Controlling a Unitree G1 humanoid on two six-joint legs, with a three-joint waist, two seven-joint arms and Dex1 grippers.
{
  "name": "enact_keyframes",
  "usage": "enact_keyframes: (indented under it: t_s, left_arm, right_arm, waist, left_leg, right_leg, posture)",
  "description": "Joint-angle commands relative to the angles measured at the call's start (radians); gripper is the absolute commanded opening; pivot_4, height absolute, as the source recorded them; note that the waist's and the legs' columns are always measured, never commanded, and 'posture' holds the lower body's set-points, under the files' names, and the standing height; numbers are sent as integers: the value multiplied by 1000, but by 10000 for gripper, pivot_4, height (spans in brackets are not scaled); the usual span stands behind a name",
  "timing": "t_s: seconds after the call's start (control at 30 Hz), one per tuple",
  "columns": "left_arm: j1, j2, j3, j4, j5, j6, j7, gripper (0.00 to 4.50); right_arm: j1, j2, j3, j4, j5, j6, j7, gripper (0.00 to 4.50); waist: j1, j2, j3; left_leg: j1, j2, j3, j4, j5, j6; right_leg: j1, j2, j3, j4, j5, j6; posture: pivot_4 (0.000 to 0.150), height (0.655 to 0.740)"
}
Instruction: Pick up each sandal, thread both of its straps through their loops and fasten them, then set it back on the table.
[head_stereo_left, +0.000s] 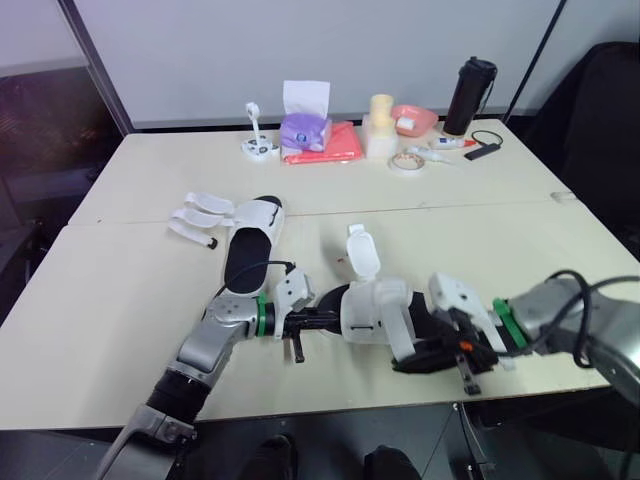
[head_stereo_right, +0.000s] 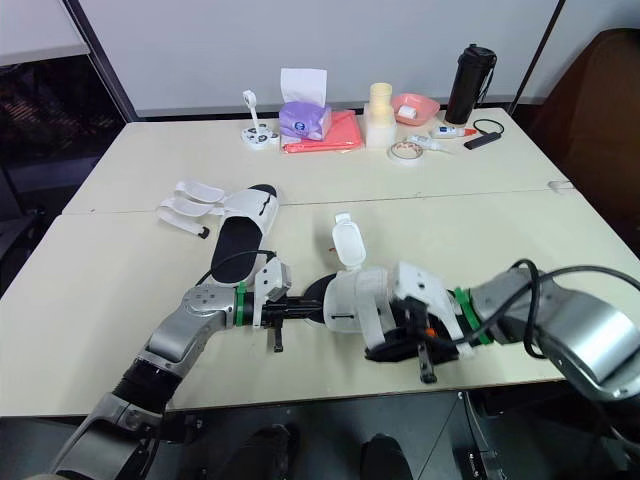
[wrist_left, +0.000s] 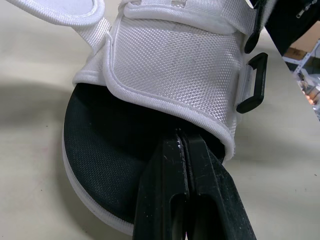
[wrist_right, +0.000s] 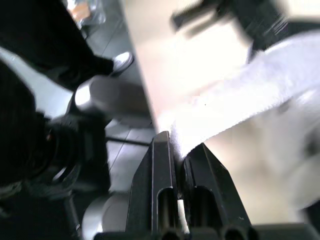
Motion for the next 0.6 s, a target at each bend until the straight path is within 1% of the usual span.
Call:
enact_keyframes:
  t_s: [0.03,0.17,0.33,0.5,0.57,0.6]
  left_arm:
    - [13,1,-23,21,20,11,3,0]
    - [16,0,-22,19,21,9,6,0]
    - [22,2,-20,12,21,10,11,0]
    - [27,5,-20,4,19,12,17,0]
    - [29,4,-20,2,18,12,20,0]
    - [29,4,-20,1,18,13,21,0]
  right_arm:
    - [-97,57,2,130,-17,14,-11,269]
    - [-187,137,13,315,-20,58,-10,269]
    - [-251,208,5,473,-17,122,-13,269]
    - [-267,246,-10,540,-21,161,-30,269]
    - [-258,258,-17,552,-22,171,-43,6974]
    - [-253,261,-20,552,-21,173,-45,9463]
  waist:
    - [1,0,0]
    - [0,0,0]
    - [-1,0,0]
    - [-1,0,0]
    - [-1,0,0]
    - [-1,0,0]
  left_leg:
    - [0,0,0,0,0,0]
    - [0,0,0,0,0,0]
    - [0,-1,0,0,0,0]
    - [0,-1,0,0,0,0]
    - [0,-1,0,0,0,0]
    - [0,-1,0,0,0,0]
  right_leg:
    - [0,0,0,0,0,0]
    - [0,0,0,0,0,0]
    - [0,0,0,1,0,0]
    - [0,0,0,1,0,0]
    - [0,0,0,1,0,0]
    - [0,0,0,1,0,0]
  posture:
    - [1500,7400]
    - [1500,7400]
    - [1500,7400]
    - [1500,7400]
    - [1500,7400]
    - [1500,7400]
